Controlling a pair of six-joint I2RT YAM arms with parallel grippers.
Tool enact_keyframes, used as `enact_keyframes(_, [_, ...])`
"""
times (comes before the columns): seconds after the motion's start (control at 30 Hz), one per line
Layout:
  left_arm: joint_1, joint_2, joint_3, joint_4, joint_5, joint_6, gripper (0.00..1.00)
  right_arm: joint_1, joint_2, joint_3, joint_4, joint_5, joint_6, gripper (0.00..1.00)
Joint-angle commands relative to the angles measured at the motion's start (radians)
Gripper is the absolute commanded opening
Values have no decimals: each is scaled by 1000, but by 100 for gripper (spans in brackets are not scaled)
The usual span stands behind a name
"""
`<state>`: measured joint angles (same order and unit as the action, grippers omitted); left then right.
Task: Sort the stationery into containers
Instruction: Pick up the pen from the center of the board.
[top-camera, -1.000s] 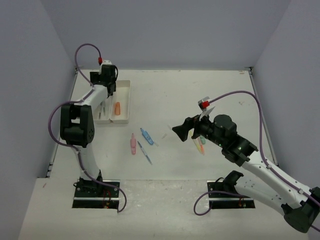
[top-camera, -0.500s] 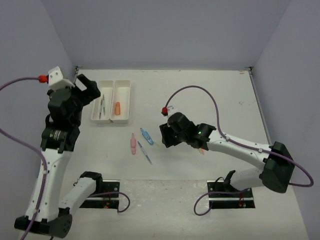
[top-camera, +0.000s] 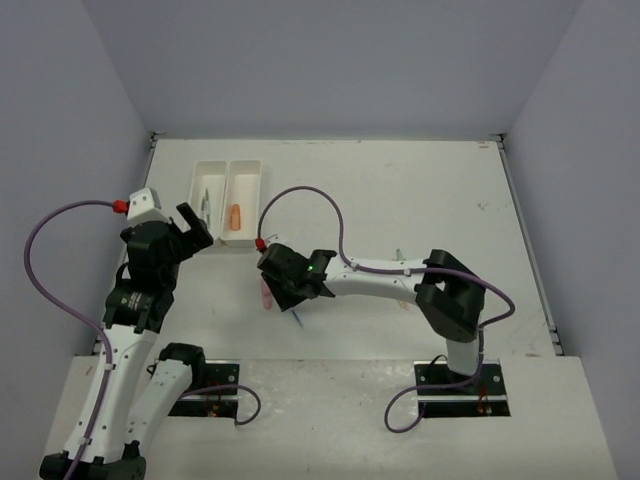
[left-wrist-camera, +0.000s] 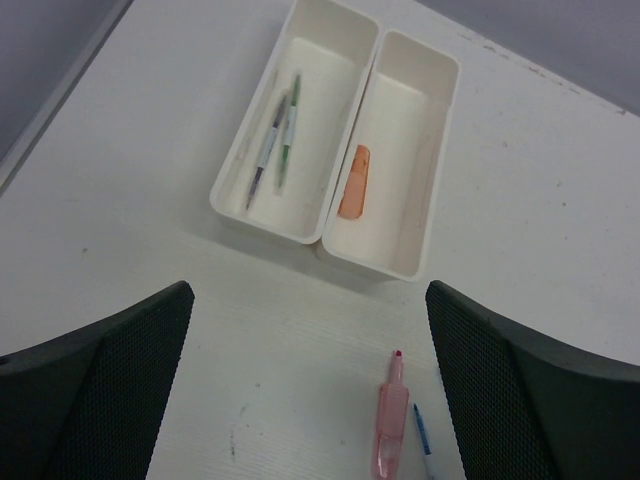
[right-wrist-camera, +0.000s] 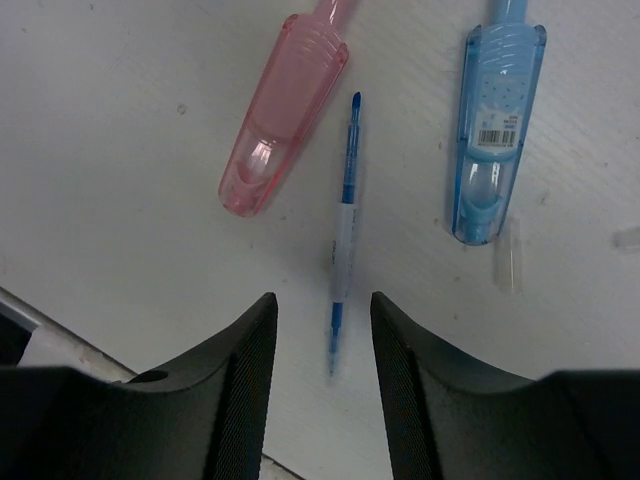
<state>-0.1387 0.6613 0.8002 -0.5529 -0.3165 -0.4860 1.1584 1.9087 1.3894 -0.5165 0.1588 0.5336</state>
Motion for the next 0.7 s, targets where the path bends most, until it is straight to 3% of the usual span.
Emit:
enact_keyframes(0.0, [-1, -4, -28, 38, 49, 34, 100, 7, 68, 87, -60, 43, 21, 42])
enact_keyframes(0.1, [-2, -13, -28, 36, 55, 37, 100, 7, 111, 120, -72, 41, 16, 39])
enact_keyframes(0.3, [-1, -47, -39, 45, 51, 37, 100, 7, 192, 163, -103, 62, 27, 23])
enact_keyframes(0.43, [-1, -38, -41, 44, 53, 38, 100, 12, 197, 169, -135, 104, 51, 19])
enact_keyframes(0.57, [-1, -23, -38, 38, 39, 29, 100, 18, 177, 154, -137, 111, 76, 2])
enact_keyframes(0.67, [-1, 0, -30, 29, 55, 14, 100, 21, 66, 123, -132, 106, 81, 0])
